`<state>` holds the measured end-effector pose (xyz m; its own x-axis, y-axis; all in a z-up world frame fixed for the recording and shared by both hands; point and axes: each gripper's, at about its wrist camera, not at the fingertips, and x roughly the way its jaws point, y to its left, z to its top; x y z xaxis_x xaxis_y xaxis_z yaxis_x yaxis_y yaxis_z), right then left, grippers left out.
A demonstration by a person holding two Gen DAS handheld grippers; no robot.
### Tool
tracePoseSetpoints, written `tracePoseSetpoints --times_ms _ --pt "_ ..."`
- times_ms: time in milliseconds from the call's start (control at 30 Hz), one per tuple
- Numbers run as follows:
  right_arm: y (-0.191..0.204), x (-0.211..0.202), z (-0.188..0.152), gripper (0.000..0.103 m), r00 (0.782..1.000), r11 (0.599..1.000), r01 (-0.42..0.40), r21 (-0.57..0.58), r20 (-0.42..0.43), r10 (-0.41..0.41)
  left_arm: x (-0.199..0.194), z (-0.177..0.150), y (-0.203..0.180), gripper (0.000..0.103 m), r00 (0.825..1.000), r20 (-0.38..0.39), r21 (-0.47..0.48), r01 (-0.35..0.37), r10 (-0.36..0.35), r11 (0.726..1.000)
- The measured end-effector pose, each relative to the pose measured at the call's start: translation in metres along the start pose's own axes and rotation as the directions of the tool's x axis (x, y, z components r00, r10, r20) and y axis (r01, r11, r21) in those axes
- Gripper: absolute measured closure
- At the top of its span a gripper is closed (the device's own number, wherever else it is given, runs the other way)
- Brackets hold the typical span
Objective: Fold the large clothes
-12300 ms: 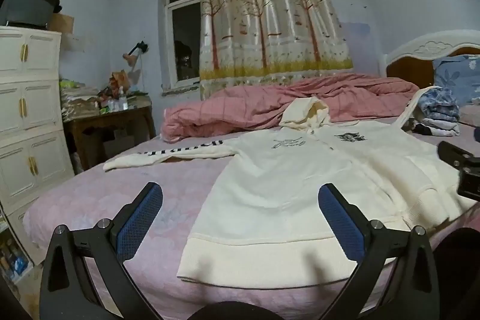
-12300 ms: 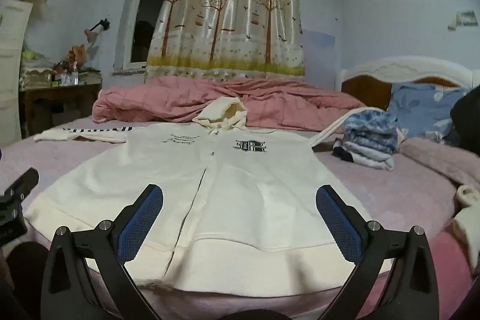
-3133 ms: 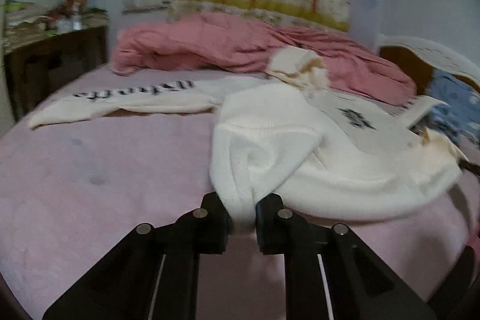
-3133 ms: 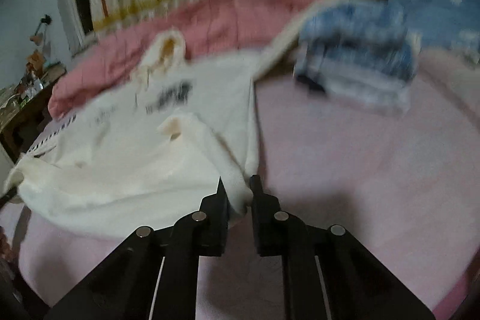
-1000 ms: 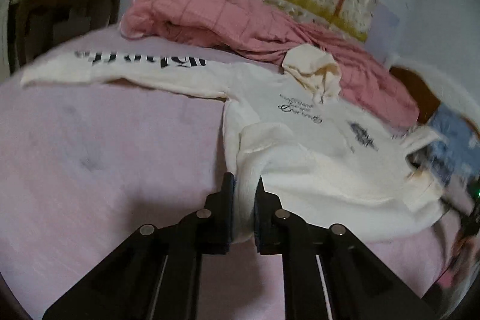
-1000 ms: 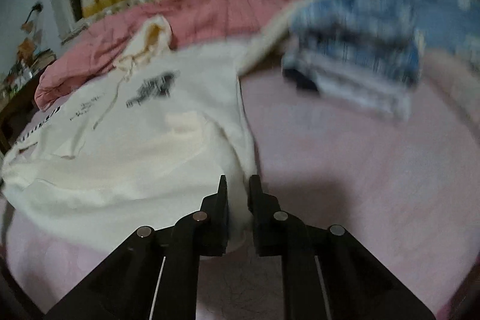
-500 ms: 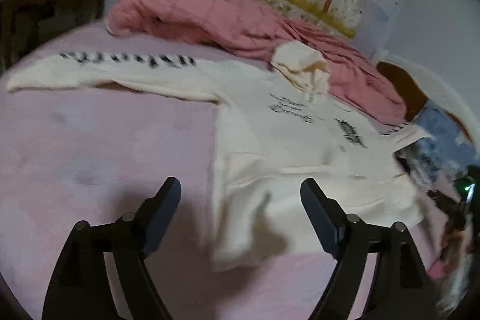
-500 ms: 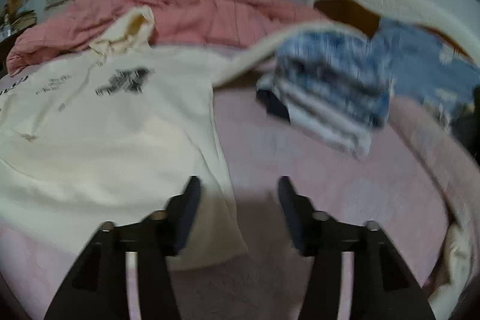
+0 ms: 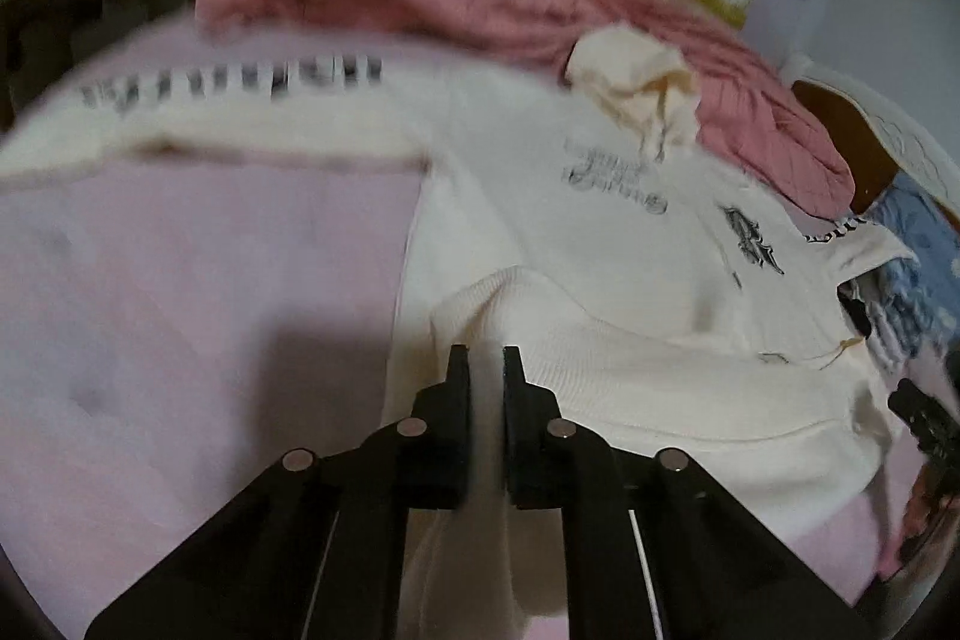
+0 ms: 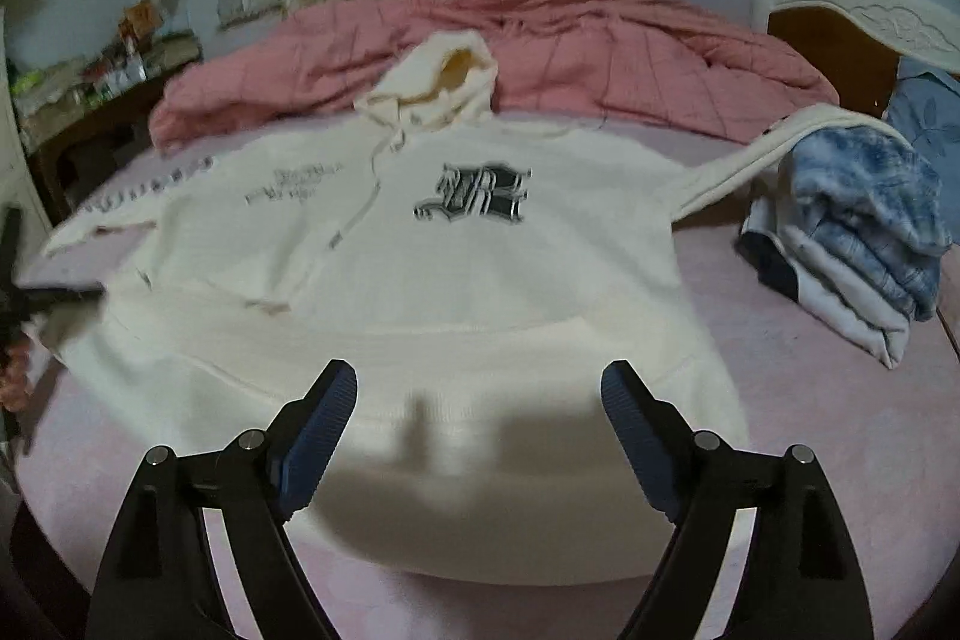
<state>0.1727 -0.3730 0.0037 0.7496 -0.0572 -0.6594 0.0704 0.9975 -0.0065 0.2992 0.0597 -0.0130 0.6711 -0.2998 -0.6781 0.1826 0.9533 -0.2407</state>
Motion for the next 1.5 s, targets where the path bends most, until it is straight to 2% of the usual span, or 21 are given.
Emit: tracePoseSetpoints --times_ms 67,133,167,200,267,433,567,633,667,700,733,833,867,900,933,1000,1100,1200,1267,1333,1500 --pt "0.000 0.011 -0.003 0.018 0.999 0.999 0.045 0.013 -0.017 -0.044 0.009 -0.004 -0.008 0.093 0.997 -0.039 0.089 -0.065 0.068 0.994" --pt "-0.003 0.020 -0.005 0.018 0.995 0.995 0.095 0.024 -0.025 -0.095 0.023 -0.013 -0.003 0.083 0.994 -0.087 0.098 -0.063 0.072 0.993" --pt "-0.005 0.025 -0.006 0.018 0.992 0.992 0.120 0.029 -0.031 -0.120 0.020 -0.017 0.000 0.079 0.995 -0.074 0.099 -0.055 0.062 0.994" --pt "-0.007 0.029 -0.008 0.018 0.991 0.991 0.132 0.034 -0.032 -0.131 0.011 -0.019 0.004 0.057 0.998 -0.052 0.084 -0.037 0.042 0.996" --pt "-0.013 0.035 -0.014 0.018 0.991 0.990 0.129 0.063 -0.048 -0.126 -0.014 -0.021 0.017 0.028 1.000 0.001 0.033 0.006 -0.006 0.999" --pt "-0.028 0.043 -0.026 0.018 0.992 0.987 0.102 0.127 -0.088 -0.092 -0.064 -0.040 0.031 0.028 0.998 0.005 -0.058 0.070 -0.070 0.996" --pt "-0.027 0.042 -0.029 0.022 0.992 0.986 0.103 0.129 -0.092 -0.092 -0.071 -0.057 0.048 0.028 0.997 -0.007 -0.194 0.077 -0.080 0.978" --pt "-0.021 0.037 -0.029 0.022 0.992 0.988 0.109 0.108 -0.074 -0.102 -0.061 -0.068 0.065 0.028 0.986 -0.017 -0.316 0.149 -0.163 0.937" --pt "-0.018 0.034 -0.029 0.023 0.992 0.989 0.112 0.102 -0.063 -0.106 -0.057 -0.073 0.072 0.029 0.974 -0.010 -0.374 0.206 -0.226 0.904" --pt "-0.014 0.029 -0.030 0.023 0.994 0.990 0.106 0.092 -0.044 -0.102 -0.050 -0.079 0.080 0.029 0.952 0.016 -0.447 0.281 -0.307 0.849" --pt "-0.012 0.026 -0.030 0.025 0.995 0.991 0.099 0.087 -0.034 -0.097 -0.049 -0.083 0.085 0.028 0.945 0.056 -0.484 0.308 -0.323 0.819" --pt "-0.007 0.017 -0.033 0.026 0.997 0.994 0.073 0.083 -0.006 -0.073 -0.049 -0.083 0.085 0.032 0.938 0.117 -0.528 0.338 -0.327 0.779" --pt "-0.006 0.018 -0.034 0.031 0.998 0.995 0.065 0.082 -0.014 -0.064 -0.047 -0.083 0.084 0.043 0.936 0.126 -0.545 0.342 -0.329 0.766" --pt "-0.006 0.020 -0.035 0.033 0.998 0.995 0.062 0.083 -0.024 -0.060 -0.042 -0.084 0.080 0.067 0.935 0.113 -0.554 0.339 -0.335 0.760" --pt "-0.006 0.023 -0.035 0.036 0.998 0.995 0.058 0.084 -0.036 -0.056 -0.035 -0.086 0.076 0.082 0.939 0.081 -0.557 0.321 -0.334 0.766" --pt "-0.006 0.029 -0.038 0.043 0.996 0.995 0.051 0.082 -0.073 -0.045 -0.026 -0.088 0.070 0.093 0.953 0.059 -0.558 0.279 -0.298 0.782" --pt "-0.005 0.031 -0.040 0.047 0.996 0.996 0.052 0.069 -0.076 -0.047 -0.042 -0.079 0.062 0.095 0.978 0.105 -0.483 0.210 -0.181 0.850" --pt "-0.001 0.037 -0.042 0.048 0.992 0.996 0.085 0.032 -0.093 -0.082 -0.061 -0.061 0.053 0.095 0.973 0.191 -0.400 0.200 -0.132 0.895" --pt "0.000 0.043 -0.042 0.048 0.990 0.995 0.097 0.008 -0.107 -0.095 -0.077 -0.050 0.042 0.095 0.954 0.272 -0.263 0.197 -0.124 0.945" --pt "-0.001 0.045 -0.041 0.048 0.989 0.995 0.095 0.004 -0.114 -0.094 -0.080 -0.044 0.023 0.095 0.967 0.254 -0.098 0.066 -0.039 0.993" --pt "0.000 0.043 -0.043 0.048 0.989 0.994 0.107 -0.009 -0.105 -0.107 -0.049 -0.053 0.023 0.091 0.994 0.102 0.033 -0.053 0.049 0.998"
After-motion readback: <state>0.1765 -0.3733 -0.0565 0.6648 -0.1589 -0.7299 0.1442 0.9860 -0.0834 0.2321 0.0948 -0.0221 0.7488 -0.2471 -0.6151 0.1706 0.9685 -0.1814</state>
